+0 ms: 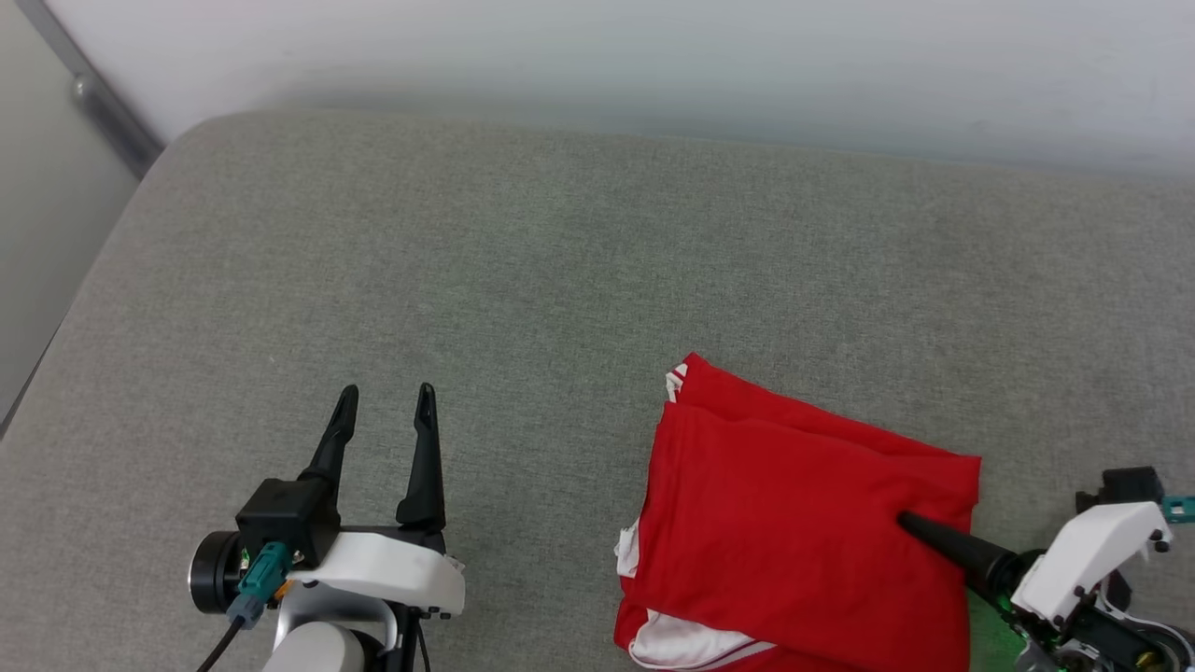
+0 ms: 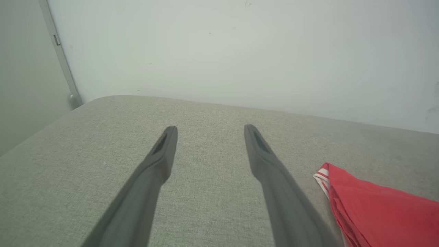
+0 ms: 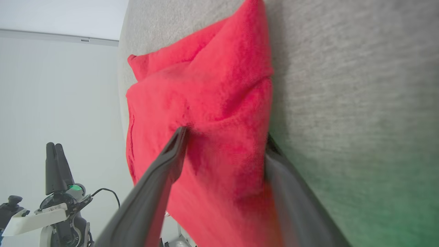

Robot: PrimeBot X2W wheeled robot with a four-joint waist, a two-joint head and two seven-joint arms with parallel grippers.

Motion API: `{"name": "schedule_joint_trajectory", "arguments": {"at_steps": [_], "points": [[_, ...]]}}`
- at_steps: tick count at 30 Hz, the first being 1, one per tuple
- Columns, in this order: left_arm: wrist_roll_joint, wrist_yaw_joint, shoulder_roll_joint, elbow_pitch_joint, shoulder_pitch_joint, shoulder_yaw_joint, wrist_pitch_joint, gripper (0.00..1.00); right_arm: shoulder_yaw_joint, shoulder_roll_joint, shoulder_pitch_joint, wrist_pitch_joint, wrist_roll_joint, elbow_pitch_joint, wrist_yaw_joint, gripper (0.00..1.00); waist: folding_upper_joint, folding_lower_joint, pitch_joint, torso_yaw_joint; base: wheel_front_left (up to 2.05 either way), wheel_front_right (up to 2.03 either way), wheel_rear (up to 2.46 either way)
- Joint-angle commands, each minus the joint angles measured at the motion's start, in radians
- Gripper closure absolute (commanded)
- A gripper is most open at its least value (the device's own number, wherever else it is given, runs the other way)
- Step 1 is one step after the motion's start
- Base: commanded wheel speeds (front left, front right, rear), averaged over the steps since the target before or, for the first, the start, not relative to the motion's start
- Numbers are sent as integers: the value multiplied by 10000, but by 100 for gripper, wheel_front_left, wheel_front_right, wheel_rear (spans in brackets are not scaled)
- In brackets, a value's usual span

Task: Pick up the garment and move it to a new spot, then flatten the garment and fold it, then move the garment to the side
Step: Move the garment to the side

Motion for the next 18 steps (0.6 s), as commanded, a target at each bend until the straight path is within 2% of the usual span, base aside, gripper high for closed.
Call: {"name": "schedule_joint_trajectory", "arguments": {"at_steps": [1,2,3,4,8,12,18], "points": [[87,-39,-46,29,-170,37,-18,0,150,92,-19,44,59,263,-15,0,0,0,19,15,0,0,0],[125,-89,-57,65,-184,59,-18,0,255,82,-4,111,127,422,-18,0,0,0,11,12,0,0,0],[151,-101,-84,89,-183,81,-18,0,361,52,-22,119,202,522,-18,63,0,0,-10,4,0,0,0],[193,-121,-107,125,-165,88,-18,0,445,39,-63,95,308,592,-18,98,0,0,-45,-16,0,0,0],[306,-176,-119,255,-10,152,-19,0,885,-290,-212,-240,470,406,-10,100,0,0,-305,-181,0,0,0],[387,-192,-126,280,151,214,-19,0,1864,-881,-336,-743,45,-155,-10,100,0,0,-606,-576,0,0,0],[519,-210,-127,133,366,298,-19,0,3454,-2224,-668,-1722,-1913,-328,-10,100,0,0,-862,-1672,0,0,0]]}}
